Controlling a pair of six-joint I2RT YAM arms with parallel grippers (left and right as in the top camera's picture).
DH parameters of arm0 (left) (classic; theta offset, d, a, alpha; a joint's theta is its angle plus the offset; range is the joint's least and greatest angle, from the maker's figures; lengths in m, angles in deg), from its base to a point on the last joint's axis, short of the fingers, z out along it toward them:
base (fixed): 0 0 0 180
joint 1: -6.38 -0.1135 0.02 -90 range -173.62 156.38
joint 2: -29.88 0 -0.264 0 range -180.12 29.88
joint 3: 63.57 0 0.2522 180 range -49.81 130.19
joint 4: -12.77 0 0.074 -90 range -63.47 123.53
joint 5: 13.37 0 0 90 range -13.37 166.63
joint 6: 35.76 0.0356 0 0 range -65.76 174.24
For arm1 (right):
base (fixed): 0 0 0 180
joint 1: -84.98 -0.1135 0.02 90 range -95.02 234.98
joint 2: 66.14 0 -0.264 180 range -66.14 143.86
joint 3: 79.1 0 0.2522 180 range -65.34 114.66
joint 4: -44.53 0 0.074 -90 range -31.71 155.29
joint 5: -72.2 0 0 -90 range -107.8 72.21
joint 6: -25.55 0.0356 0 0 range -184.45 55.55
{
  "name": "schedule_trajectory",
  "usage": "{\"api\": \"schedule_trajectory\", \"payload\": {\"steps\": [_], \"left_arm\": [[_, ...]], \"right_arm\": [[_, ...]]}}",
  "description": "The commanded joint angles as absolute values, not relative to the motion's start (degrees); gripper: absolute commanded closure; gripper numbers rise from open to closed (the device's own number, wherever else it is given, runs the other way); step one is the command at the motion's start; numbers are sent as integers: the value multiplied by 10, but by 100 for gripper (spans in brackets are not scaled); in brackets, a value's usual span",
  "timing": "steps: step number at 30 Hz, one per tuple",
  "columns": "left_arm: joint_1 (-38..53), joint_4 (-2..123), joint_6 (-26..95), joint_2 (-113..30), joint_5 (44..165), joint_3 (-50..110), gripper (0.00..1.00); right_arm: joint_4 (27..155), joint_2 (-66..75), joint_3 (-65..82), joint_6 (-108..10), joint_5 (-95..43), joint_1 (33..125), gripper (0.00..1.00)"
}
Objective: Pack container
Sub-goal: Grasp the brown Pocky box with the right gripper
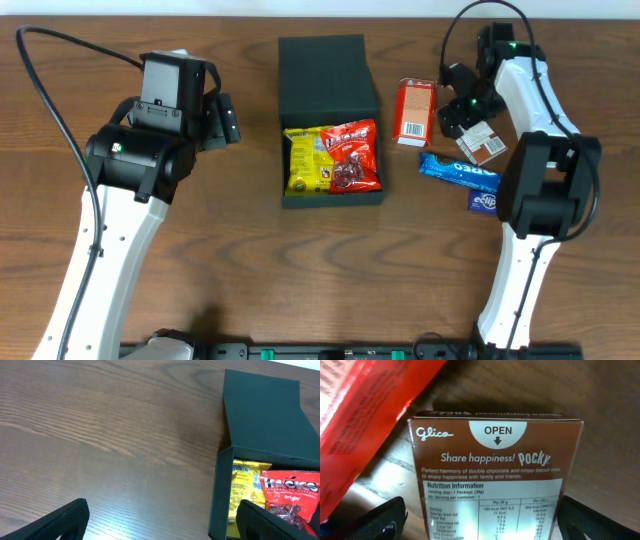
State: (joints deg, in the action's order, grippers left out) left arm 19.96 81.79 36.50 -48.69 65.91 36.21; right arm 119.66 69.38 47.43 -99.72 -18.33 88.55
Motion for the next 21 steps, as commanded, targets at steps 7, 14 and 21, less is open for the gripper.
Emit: {"api": "schedule_trajectory", "payload": {"steps": [7, 14, 21], "left_arm": [[198, 818, 375, -489, 657, 375, 5], [198, 818, 375, -489, 658, 375, 5], [198, 818, 375, -489, 657, 375, 5]], "right_arm": [[1179, 699, 443, -1007, -178, 892, 12], [1178, 699, 444, -992, -178, 892, 22], [1177, 699, 444, -983, -178, 892, 32]]}}
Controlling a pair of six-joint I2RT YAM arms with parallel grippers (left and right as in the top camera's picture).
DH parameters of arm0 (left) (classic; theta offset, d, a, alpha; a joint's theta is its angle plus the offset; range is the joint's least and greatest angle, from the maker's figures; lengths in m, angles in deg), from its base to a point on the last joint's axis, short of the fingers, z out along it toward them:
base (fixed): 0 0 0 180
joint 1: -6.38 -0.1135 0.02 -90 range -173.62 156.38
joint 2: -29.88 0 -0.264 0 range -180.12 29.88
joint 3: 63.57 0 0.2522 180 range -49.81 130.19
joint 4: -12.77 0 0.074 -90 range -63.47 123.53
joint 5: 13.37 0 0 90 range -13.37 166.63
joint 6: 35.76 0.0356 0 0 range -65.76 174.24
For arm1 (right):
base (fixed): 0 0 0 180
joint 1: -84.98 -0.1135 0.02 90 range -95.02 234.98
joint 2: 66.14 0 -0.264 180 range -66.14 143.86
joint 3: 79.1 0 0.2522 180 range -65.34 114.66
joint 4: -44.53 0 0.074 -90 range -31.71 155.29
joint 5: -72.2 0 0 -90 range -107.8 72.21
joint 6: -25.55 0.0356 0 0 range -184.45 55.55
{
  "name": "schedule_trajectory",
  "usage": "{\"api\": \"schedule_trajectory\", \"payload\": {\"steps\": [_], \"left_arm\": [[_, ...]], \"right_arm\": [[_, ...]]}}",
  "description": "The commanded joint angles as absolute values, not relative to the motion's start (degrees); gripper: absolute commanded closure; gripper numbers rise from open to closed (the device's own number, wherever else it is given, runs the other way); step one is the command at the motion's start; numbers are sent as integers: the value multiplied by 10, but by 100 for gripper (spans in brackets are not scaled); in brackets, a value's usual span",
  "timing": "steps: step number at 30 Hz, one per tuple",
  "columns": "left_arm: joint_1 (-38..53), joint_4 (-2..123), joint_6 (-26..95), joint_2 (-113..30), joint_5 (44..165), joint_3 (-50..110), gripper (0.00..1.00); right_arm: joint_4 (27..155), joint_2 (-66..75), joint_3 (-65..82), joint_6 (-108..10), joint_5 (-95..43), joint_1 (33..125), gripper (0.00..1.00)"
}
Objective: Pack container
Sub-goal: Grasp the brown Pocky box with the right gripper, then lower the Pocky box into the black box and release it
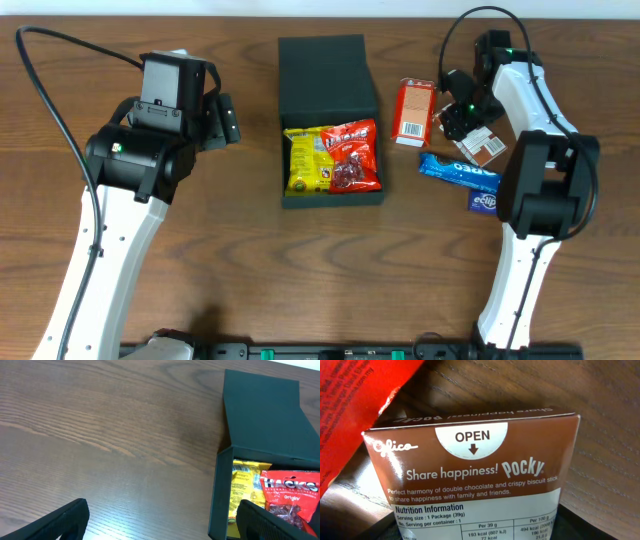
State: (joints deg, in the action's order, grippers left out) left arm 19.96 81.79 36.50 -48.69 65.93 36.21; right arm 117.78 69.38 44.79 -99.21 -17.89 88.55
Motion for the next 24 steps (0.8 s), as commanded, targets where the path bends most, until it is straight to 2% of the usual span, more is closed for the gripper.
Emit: {"api": "schedule_trajectory", "payload": {"steps": [1, 9, 16, 24], "left_arm": [[198, 818, 375, -489, 657, 375, 5], [198, 817, 375, -489, 657, 375, 5], [198, 817, 375, -489, 657, 375, 5], [198, 817, 375, -489, 657, 375, 5]], "right_arm": [[1175, 699, 444, -978, -178, 892, 32], [1143, 699, 455, -922, -163, 892, 31], [1169, 699, 566, -846, -163, 888, 31], [1284, 699, 742, -777, -205, 847, 42]]}}
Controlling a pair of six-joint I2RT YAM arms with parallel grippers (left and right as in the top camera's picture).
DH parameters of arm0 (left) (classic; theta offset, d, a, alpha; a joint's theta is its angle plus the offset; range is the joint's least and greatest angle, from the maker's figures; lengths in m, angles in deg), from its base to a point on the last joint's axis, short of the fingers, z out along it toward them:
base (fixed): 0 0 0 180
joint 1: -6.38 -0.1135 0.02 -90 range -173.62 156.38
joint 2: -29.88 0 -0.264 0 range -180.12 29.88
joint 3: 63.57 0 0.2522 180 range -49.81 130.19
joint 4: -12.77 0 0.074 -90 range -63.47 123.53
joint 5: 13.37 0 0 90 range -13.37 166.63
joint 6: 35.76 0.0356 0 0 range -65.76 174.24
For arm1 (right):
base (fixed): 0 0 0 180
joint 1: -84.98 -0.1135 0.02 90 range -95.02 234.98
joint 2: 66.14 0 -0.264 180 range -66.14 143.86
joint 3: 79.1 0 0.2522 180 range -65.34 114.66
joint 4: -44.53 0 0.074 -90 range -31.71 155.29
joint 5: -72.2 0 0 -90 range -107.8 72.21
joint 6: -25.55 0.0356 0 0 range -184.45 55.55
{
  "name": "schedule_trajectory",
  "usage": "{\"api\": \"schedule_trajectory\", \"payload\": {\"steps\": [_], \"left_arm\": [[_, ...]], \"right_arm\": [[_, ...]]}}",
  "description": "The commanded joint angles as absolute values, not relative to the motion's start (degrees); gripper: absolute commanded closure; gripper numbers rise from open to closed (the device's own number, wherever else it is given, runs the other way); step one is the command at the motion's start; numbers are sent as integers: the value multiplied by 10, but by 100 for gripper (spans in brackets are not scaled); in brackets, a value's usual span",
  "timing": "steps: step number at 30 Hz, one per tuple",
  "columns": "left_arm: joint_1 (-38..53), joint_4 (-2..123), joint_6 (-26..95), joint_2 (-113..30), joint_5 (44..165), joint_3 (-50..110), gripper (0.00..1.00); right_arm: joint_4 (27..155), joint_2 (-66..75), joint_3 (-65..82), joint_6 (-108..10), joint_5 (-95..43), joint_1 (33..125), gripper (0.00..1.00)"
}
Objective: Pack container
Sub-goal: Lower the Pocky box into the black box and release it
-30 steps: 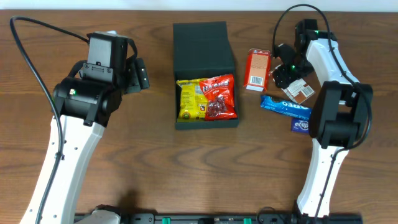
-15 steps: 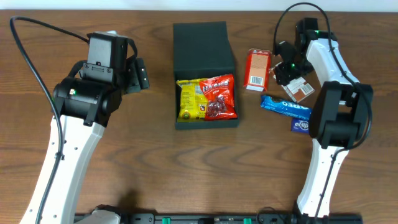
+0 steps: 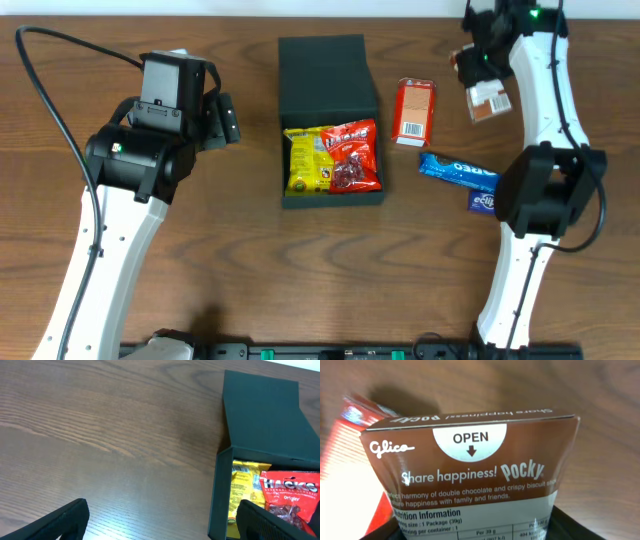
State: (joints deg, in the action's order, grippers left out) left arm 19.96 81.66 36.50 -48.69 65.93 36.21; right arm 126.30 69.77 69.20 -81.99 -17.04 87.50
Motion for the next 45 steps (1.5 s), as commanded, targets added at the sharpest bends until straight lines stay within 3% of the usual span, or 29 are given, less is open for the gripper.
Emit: {"api": "schedule_trajectory", "payload": {"steps": [1, 9, 18, 28, 34, 41, 45], "left_arm": [[198, 817, 375, -489, 657, 375, 5], [198, 821, 375, -489, 657, 375, 4], [198, 837, 373, -489, 640, 375, 5], [198, 838, 373, -489, 640, 375, 5], [198, 842, 373, -489, 640, 375, 5], [198, 847, 373, -489, 640, 375, 5], [198, 850, 373, -489, 640, 375, 5]], "right_arm": [[1297, 699, 756, -772, -222, 839, 45], [1361, 699, 785, -664, -302, 717, 50], [1389, 699, 757, -506, -297, 583, 50], [1359, 699, 647, -322, -264, 524, 56], [1327, 699, 617, -301, -263, 505, 58], [1283, 699, 599, -295, -216, 477, 44], [1284, 699, 601, -296, -198, 476, 16]]}}
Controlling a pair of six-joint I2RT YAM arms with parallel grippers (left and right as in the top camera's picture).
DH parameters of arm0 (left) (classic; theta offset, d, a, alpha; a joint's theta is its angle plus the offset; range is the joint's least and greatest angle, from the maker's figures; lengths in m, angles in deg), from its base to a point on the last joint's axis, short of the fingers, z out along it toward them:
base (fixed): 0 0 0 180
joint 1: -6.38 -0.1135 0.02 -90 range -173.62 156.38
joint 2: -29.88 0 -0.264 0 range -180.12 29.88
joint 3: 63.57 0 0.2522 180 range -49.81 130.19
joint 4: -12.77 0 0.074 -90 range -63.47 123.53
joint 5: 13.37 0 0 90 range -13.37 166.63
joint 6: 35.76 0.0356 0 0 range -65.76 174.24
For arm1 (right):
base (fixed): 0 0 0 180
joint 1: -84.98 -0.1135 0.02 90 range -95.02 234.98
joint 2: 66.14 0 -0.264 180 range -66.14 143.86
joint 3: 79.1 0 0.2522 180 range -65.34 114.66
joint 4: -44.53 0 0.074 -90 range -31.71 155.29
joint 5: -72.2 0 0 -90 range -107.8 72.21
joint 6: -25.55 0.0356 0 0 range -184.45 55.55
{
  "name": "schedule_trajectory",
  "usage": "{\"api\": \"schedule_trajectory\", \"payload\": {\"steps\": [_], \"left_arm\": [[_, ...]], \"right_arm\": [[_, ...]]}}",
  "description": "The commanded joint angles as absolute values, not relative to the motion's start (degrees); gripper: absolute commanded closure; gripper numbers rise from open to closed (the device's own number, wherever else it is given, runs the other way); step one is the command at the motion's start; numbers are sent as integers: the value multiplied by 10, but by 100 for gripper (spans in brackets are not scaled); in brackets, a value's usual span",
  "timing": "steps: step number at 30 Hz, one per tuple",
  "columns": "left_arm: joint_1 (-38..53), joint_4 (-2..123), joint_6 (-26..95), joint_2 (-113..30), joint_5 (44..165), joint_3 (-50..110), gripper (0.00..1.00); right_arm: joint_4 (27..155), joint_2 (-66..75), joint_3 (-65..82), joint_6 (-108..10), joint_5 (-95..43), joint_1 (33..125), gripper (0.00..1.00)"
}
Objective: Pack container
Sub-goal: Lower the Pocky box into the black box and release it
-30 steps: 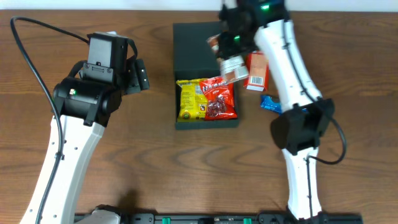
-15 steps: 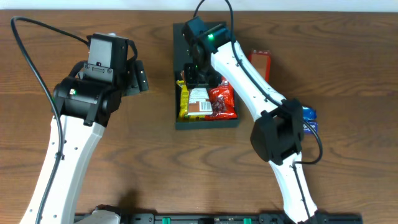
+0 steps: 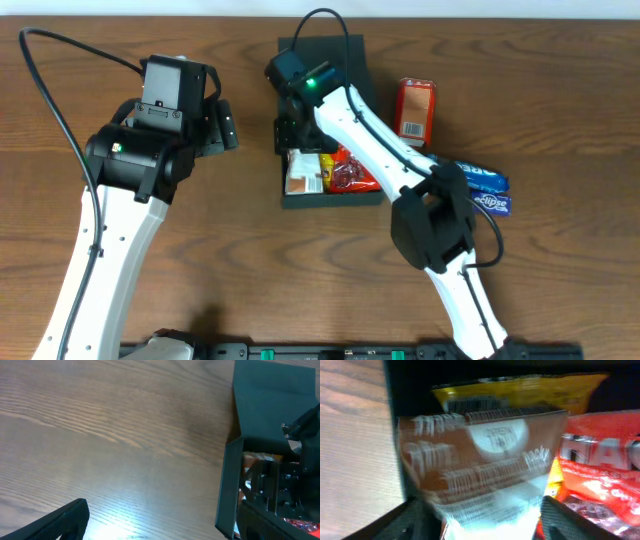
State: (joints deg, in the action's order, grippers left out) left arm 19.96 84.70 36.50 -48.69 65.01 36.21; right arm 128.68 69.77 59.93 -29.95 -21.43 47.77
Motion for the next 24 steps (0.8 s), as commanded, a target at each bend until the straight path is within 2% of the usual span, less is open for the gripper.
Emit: {"api": "schedule_trajectory", "payload": {"steps": [1, 6, 9, 11, 12, 13, 15, 18, 24], "left_arm": [[198, 850, 373, -489, 640, 375, 5], [198, 850, 373, -489, 640, 375, 5], [198, 850, 373, -489, 640, 375, 5], [198, 850, 373, -489, 640, 375, 5], [198, 850, 373, -489, 640, 375, 5], [198, 850, 373, -489, 640, 375, 5], [198, 850, 373, -489, 640, 375, 5], [198, 848, 373, -489, 640, 375, 5], [198, 845, 362, -489, 640, 375, 5]], "right_arm": [[1286, 699, 604, -298, -198, 477, 12], [1316, 693, 637, -315, -198, 490, 14], [1349, 684, 681, -340, -198, 501, 29], [1366, 672, 711, -361, -198, 508, 36], [1371, 665, 722, -372, -198, 511, 42], [1375, 655, 733, -385, -198, 516, 55], [1378, 630, 741, -431, -214, 528, 98], [1390, 624, 739, -524, -288, 542, 98], [1369, 642, 648, -605, -441, 561, 98]]}}
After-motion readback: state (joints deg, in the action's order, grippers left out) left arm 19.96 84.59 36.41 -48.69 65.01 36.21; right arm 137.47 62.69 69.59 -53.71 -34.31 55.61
